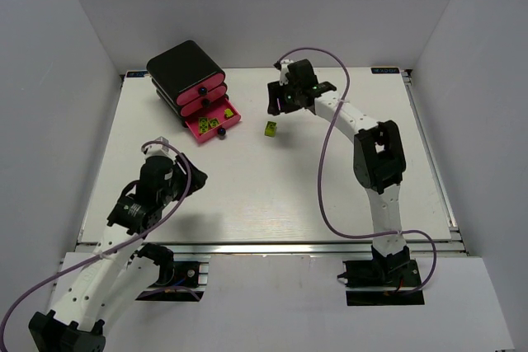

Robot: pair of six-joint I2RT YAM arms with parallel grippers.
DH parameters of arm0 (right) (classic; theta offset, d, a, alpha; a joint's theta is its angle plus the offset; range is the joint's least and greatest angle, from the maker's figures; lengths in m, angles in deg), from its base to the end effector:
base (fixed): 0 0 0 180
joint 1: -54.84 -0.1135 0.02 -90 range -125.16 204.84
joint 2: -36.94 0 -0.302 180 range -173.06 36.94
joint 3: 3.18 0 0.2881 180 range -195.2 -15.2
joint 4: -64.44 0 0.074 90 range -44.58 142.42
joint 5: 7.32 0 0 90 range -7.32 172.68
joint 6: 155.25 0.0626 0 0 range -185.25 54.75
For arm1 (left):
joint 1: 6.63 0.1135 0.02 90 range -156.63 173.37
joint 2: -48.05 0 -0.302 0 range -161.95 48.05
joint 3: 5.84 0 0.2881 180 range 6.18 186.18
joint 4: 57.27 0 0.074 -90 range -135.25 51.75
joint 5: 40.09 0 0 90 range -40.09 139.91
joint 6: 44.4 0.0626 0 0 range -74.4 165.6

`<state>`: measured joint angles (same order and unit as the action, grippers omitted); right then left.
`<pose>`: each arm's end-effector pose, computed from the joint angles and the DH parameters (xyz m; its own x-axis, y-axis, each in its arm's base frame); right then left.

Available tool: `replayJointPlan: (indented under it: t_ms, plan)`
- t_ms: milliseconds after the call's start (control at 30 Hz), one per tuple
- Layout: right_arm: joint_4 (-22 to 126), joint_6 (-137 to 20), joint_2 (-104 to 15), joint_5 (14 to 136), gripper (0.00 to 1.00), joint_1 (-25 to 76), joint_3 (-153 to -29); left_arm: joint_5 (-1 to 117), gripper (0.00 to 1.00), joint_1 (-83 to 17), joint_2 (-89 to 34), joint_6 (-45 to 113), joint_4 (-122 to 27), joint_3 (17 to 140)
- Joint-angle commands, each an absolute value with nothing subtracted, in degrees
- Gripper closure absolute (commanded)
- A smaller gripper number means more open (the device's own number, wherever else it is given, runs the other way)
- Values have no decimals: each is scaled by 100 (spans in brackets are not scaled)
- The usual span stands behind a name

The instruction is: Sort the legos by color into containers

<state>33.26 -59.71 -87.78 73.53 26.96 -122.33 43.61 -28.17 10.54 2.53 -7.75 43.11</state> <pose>0.5147 0.2836 0.2525 -0.5818 -0.2000 -0.7883 -0.5206 0.8363 0.1721 0.1607 -0.0560 0.2705 -0.6134 -0.4876 -0.6212 -0.1839 0.8532 -0.4881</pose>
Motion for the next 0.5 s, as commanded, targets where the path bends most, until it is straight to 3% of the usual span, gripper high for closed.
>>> replayJointPlan:
  t_ms: [0, 100, 467]
  plan:
    - [2913, -4954, -8733, 7705, 36, 2539, -12198, 4455, 32, -2798, 991, 271, -1000, 4283]
    - [2869, -4566, -8953, 7793, 28, 2469, -12435, 4464, 32, -2798, 991, 253, -965, 4292]
    - [2851, -4371, -9664, 8848, 31, 2294, -12691, 4385, 32, -2851, 1369, 25, -666, 4292]
